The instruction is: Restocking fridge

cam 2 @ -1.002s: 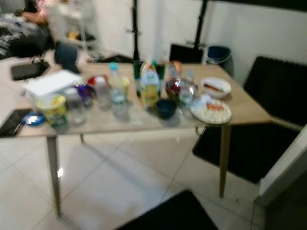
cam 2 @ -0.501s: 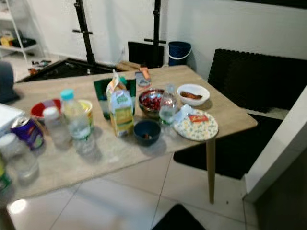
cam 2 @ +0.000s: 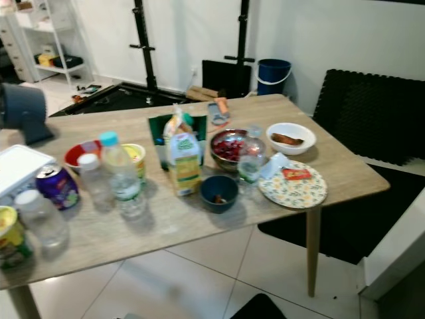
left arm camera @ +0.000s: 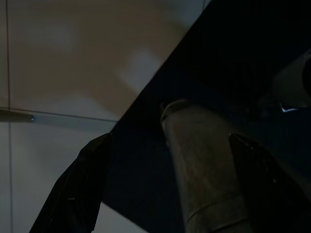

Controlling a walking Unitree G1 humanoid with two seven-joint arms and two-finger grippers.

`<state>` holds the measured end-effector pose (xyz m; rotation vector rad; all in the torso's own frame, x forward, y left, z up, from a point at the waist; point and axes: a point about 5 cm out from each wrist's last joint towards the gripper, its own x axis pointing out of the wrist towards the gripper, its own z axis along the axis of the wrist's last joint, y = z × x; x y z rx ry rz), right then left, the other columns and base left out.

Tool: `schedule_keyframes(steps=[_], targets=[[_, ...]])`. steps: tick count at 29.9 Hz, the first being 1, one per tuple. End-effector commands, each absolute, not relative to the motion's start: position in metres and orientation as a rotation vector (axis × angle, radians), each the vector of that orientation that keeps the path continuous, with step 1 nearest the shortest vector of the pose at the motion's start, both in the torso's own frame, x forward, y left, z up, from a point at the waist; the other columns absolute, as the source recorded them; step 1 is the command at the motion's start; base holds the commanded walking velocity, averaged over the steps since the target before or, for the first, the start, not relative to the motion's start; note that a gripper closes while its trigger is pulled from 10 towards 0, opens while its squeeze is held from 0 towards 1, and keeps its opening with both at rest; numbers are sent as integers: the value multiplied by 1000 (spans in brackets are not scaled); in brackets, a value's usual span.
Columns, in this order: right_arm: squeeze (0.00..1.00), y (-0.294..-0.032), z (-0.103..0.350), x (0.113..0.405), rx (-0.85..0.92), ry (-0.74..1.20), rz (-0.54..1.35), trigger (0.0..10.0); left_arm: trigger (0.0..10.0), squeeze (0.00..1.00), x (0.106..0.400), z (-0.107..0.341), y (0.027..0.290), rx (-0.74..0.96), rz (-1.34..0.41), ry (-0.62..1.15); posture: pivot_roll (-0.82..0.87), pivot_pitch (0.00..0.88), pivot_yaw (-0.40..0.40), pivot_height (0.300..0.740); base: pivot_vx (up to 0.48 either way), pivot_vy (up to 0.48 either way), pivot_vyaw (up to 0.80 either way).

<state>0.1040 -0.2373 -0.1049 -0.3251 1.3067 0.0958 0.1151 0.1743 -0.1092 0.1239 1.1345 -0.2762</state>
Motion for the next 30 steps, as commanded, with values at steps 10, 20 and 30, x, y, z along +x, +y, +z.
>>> schedule_keyframes(steps=[10, 20, 30], targets=[[0, -239, -104, 106, -334, 1298, 98, 10000, 10000, 0, 97, -115, 172, 109, -290, 1208, -55, 0, -3, 740, 0, 0, 0], [0, -239, -104, 107, -327, 1291, 95, 10000, 10000, 0, 99, -114, 170, 107, -307, 1200, -58, 0, -3, 740, 0, 0, 0], [0, -239, -103, 108, -323, 1285, 93, 10000, 10000, 0, 102, -114, 170, 134, -295, 1191, -63, 0, -7, 740, 0, -350, 0]])
